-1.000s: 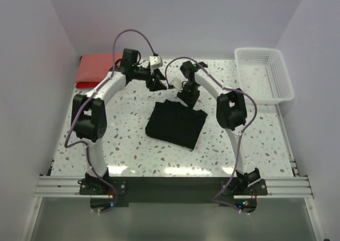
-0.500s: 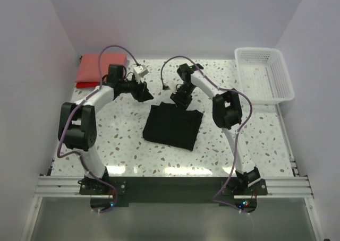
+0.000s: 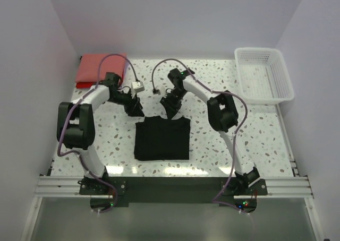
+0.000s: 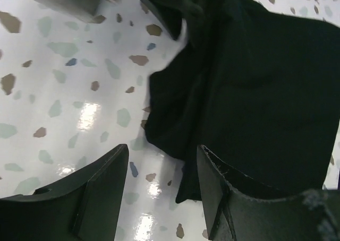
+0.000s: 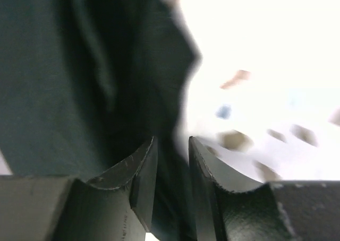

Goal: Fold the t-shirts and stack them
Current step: Fold the tshirt

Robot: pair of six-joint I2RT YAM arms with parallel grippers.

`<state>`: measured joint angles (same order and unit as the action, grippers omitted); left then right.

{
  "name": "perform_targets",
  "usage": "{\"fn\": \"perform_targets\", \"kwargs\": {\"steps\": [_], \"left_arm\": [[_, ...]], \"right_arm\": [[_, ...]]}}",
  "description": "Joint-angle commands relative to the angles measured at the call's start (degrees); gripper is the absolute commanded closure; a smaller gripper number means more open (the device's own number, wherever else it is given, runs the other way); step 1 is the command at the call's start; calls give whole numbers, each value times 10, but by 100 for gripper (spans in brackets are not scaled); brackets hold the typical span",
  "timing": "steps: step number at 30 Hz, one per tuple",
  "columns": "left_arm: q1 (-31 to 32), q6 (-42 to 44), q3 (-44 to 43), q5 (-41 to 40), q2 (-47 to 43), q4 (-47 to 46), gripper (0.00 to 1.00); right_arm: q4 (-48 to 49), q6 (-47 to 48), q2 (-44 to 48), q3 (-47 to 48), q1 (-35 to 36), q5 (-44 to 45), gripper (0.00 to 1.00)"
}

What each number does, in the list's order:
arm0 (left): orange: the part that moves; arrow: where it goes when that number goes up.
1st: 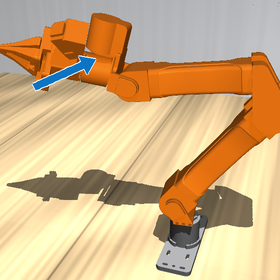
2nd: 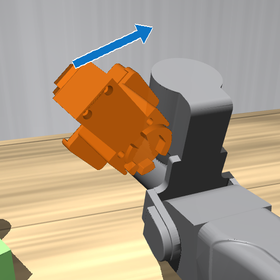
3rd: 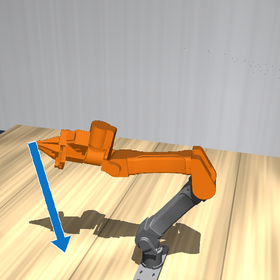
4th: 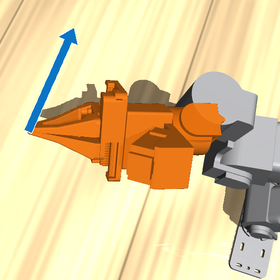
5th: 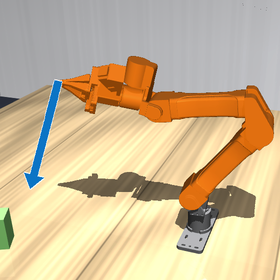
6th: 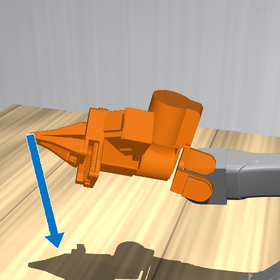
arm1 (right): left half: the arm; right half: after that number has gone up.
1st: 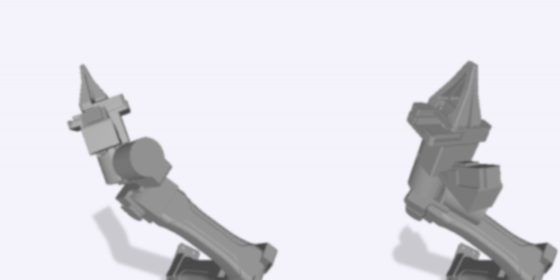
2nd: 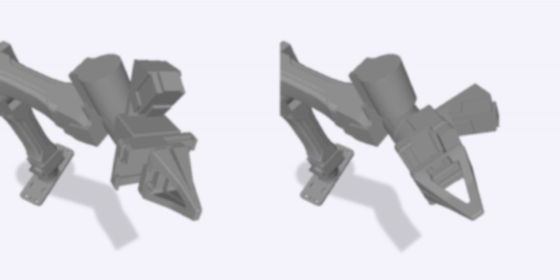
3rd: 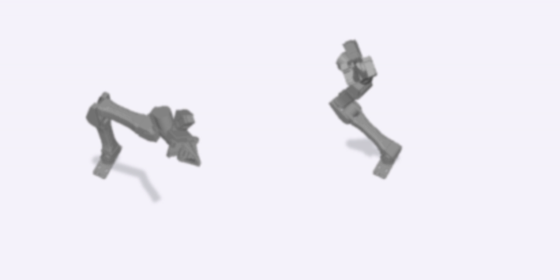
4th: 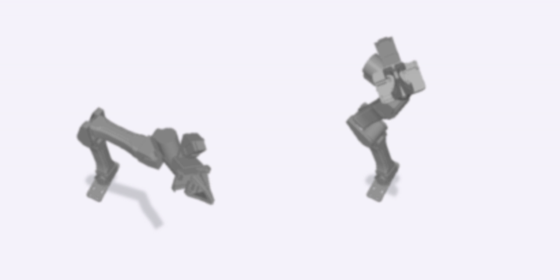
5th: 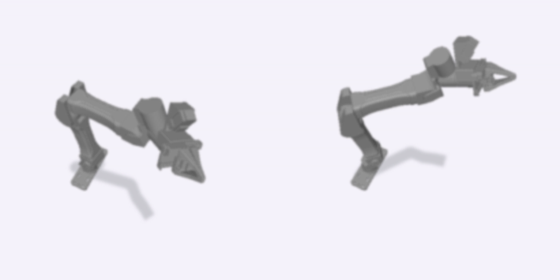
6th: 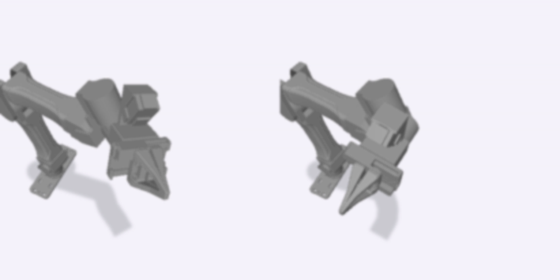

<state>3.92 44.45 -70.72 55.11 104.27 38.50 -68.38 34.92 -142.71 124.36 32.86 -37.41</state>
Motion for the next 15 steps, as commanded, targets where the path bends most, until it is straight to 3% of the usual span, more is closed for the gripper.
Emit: {"fn": "perform_targets", "kwargs": {"steps": [1,5,15], "left_arm": [[14,113,0,2,-7,75,40],[19,128,8,-22,-2,65,40],[42,238,22,-32,-1,126,51]], "right_arm": [[75,-63,58,6,-32,13,64],[77,-96,86,-1,-48,25,66],[26,-143,162,-125,-101,-39,70]]}}
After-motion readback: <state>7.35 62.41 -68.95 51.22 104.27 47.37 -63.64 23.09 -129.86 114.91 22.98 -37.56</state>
